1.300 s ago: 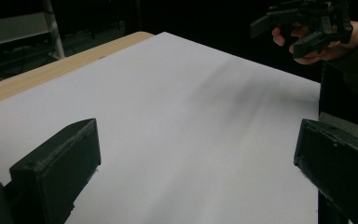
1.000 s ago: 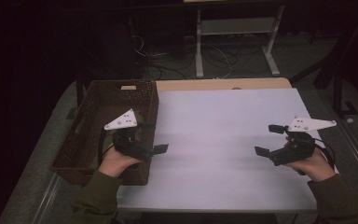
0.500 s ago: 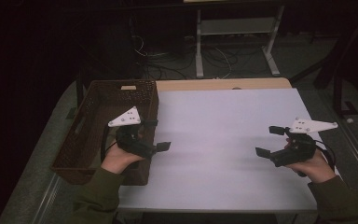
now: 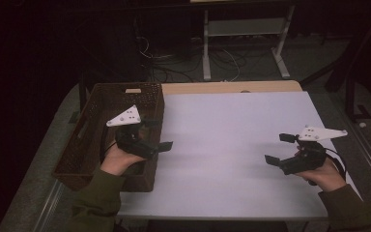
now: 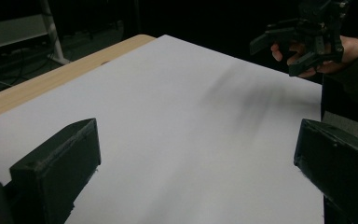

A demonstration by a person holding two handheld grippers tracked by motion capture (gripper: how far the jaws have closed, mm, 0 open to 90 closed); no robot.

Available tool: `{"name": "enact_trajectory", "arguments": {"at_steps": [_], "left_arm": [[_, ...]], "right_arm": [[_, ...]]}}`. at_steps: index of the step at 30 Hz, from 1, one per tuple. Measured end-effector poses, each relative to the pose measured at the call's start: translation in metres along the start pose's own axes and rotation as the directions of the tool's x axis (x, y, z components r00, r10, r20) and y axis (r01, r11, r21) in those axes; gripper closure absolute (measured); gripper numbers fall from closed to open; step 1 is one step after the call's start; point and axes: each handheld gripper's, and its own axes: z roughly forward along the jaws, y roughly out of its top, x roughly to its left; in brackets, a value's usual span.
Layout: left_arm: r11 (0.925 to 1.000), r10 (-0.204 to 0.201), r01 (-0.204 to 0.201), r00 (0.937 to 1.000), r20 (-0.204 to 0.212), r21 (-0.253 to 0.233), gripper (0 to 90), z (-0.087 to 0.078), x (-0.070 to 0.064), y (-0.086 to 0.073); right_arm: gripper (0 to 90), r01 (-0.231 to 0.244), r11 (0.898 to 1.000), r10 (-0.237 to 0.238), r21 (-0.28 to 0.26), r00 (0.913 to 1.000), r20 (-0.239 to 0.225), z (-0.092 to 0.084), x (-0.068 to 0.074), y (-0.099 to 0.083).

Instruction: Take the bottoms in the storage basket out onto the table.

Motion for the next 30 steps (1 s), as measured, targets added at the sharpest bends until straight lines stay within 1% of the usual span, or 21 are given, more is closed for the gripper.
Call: {"name": "enact_trajectory", "arguments": {"at_steps": [5,6,9,10,13,14,16,17,19,23,26,30], "left_arm": [[1.0000,0.004,-0.004,1.0000,-0.009,0.006,0.0,-0.003,0.001,0.001],[1.0000,0.001,-0.001,0.9998,-0.017,0.000,0.0,-0.005,0.003,0.003],[1.0000,0.002,-0.002,0.9998,-0.021,-0.002,0.0,-0.006,0.004,0.005],[1.0000,0.005,-0.005,0.9997,-0.022,-0.006,0.0,-0.005,0.006,0.007],[0.9999,0.010,-0.010,0.9999,-0.009,-0.010,0.0,-0.003,0.008,0.010],[0.9999,0.009,-0.009,0.9999,-0.007,-0.009,0.0,-0.002,0.009,0.010],[0.9999,0.009,-0.009,0.9999,-0.006,-0.006,0.0,-0.001,0.011,0.010],[0.9999,0.008,-0.008,0.9999,-0.008,-0.008,0.0,-0.001,0.012,0.011],[0.9999,0.013,-0.013,0.9999,-0.010,-0.009,0.0,-0.002,0.013,0.013],[0.9996,0.025,-0.025,0.9995,-0.017,-0.015,0.0,-0.006,0.014,0.016],[0.9993,0.025,-0.026,0.9992,-0.030,-0.027,0.0,-0.011,0.017,0.017],[0.9993,0.029,-0.030,0.9989,-0.036,-0.024,0.0,-0.013,0.019,0.017]], "right_arm": [[0.0,-0.002,1.000,0.002,-0.003,1.0000,0.005,0.000,0.001,-0.002],[0.0,-0.003,1.000,0.003,-0.005,1.0000,0.005,0.000,0.001,-0.003],[0.0,-0.007,1.000,0.007,-0.010,0.9999,0.010,-0.001,0.000,-0.005],[0.0,-0.014,1.000,0.015,-0.012,0.9998,0.015,-0.002,0.000,-0.008],[0.0,-0.021,1.000,0.021,-0.009,0.9996,0.018,-0.003,-0.001,-0.013],[0.0,-0.025,1.000,0.025,-0.003,0.9995,0.018,-0.003,-0.001,-0.014],[0.0,-0.024,1.000,0.024,-0.007,0.9995,0.021,-0.003,-0.002,-0.015],[0.0,-0.031,0.999,0.031,-0.013,0.9993,0.021,-0.002,-0.001,-0.017],[0.0,-0.020,1.000,0.020,-0.007,0.9995,0.024,-0.001,0.000,-0.018],[0.0,-0.016,1.000,0.016,-0.005,0.9997,0.019,0.000,0.002,-0.020],[0.0,-0.021,1.000,0.021,0.002,0.9998,0.008,0.002,0.004,-0.022],[0.0,-0.019,1.000,0.019,0.004,0.9998,0.002,0.003,0.006,-0.022]]}}
